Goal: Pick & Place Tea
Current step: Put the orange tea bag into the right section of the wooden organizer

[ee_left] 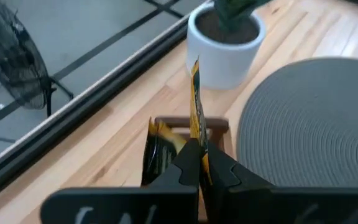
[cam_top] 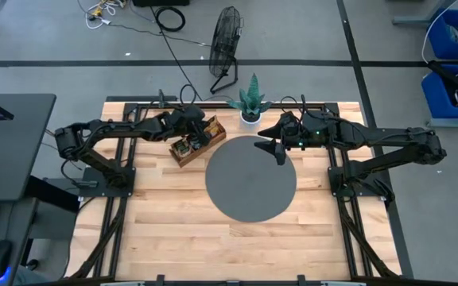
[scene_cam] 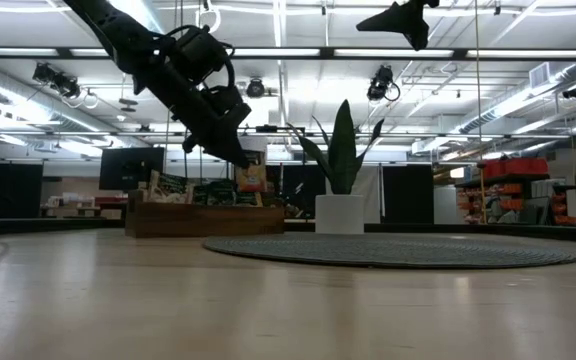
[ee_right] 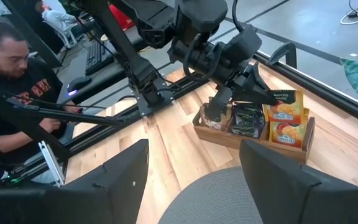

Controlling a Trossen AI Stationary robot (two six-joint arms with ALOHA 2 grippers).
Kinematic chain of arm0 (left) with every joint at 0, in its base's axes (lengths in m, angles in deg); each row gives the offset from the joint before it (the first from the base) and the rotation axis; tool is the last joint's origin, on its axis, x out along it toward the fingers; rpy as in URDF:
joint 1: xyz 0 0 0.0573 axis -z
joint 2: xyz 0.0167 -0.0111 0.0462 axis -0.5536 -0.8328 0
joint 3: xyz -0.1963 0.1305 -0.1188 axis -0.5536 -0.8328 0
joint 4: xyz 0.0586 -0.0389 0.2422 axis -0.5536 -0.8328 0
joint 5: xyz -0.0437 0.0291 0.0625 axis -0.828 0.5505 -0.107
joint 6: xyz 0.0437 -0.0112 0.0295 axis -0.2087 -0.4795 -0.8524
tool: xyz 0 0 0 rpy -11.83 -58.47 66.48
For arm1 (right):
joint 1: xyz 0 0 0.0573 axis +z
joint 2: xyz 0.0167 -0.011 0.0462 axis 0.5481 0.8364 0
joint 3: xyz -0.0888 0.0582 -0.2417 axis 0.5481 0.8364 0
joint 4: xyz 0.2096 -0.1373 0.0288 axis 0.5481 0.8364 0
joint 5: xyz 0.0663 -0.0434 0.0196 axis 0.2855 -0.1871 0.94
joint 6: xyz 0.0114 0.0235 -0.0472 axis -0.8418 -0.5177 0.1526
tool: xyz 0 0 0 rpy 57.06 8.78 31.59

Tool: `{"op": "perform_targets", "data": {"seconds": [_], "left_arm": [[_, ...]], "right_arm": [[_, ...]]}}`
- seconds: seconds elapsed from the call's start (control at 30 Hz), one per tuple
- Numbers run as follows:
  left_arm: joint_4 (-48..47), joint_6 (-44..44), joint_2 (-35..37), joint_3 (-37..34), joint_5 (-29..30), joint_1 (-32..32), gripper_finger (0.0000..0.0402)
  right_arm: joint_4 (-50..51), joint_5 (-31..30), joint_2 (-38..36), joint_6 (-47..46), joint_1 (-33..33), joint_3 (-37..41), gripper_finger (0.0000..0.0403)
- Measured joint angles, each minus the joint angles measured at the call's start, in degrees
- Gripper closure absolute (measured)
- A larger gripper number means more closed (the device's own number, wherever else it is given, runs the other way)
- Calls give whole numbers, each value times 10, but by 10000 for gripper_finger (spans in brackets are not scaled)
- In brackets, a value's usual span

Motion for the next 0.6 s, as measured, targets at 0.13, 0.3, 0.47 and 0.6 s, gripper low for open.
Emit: {"op": "perform_targets", "data": {"seconds": [0.13, 0.3, 0.47, 0.6], "left_arm": [[11, 0, -14, 0, -4, -2, 400], [10, -1, -27, 0, -10, -3, 400], [13, -6, -29, 1, -11, -9, 400], [8, -6, -29, 1, -11, -13, 400]], "right_arm": [[0, 0, 0, 0, 0, 0, 144], [0, 0, 0, -2, 0, 0, 144], [0, 0, 0, -4, 0, 0, 144], [0, 0, 0, -5, 0, 0, 144]]}}
